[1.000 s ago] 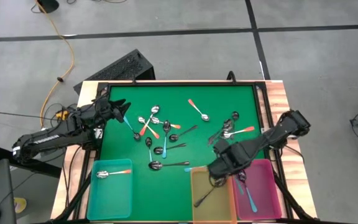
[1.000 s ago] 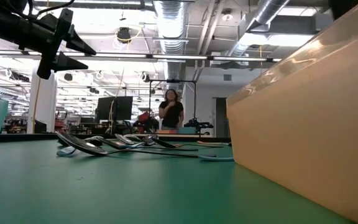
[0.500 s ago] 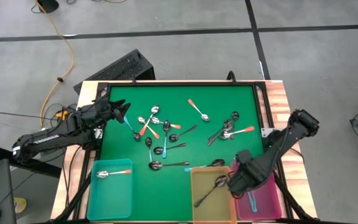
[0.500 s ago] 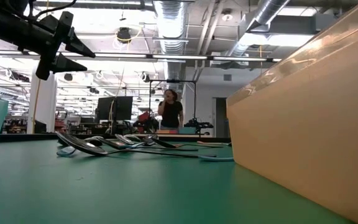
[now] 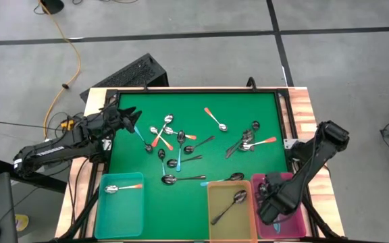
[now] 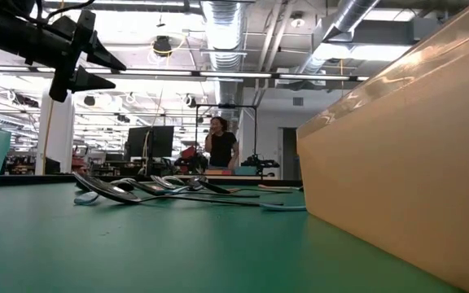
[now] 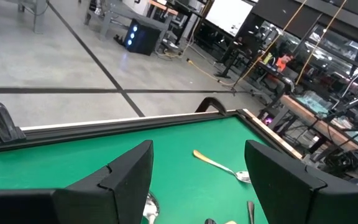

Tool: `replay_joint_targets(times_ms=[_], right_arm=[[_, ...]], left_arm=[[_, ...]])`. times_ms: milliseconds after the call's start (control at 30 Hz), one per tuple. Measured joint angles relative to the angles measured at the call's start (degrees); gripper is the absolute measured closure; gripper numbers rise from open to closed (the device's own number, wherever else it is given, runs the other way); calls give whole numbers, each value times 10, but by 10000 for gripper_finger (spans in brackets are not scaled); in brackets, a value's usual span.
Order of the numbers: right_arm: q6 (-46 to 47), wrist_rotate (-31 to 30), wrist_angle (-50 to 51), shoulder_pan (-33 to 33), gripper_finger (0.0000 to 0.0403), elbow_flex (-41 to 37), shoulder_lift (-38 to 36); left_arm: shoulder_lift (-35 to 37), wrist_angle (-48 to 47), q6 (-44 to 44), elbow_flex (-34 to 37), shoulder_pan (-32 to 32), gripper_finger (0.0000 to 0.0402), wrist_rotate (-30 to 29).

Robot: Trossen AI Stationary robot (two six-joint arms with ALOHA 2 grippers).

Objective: Sort silverware by color (type)
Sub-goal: Put the blue spoon into the pink bin

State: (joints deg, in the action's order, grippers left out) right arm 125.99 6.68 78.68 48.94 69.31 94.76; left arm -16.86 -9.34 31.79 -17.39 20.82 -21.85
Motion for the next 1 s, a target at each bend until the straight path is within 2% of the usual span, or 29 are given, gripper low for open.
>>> replay_joint_targets(times_ms=[200, 500, 767, 1000], right_arm=[[-13, -1, -32, 5, 396, -34, -2], [11, -7, -76, 30, 396, -107, -63], [14, -16, -136, 40, 396, -170, -79], [11, -41, -141, 40, 381, -181, -79]], left_arm=[[0, -1, 6, 0, 0, 164, 0], [0, -3, 9, 0, 0, 164, 5], [0, -4, -3, 0, 0, 164, 1], [0, -4, -3, 0, 0, 164, 1]])
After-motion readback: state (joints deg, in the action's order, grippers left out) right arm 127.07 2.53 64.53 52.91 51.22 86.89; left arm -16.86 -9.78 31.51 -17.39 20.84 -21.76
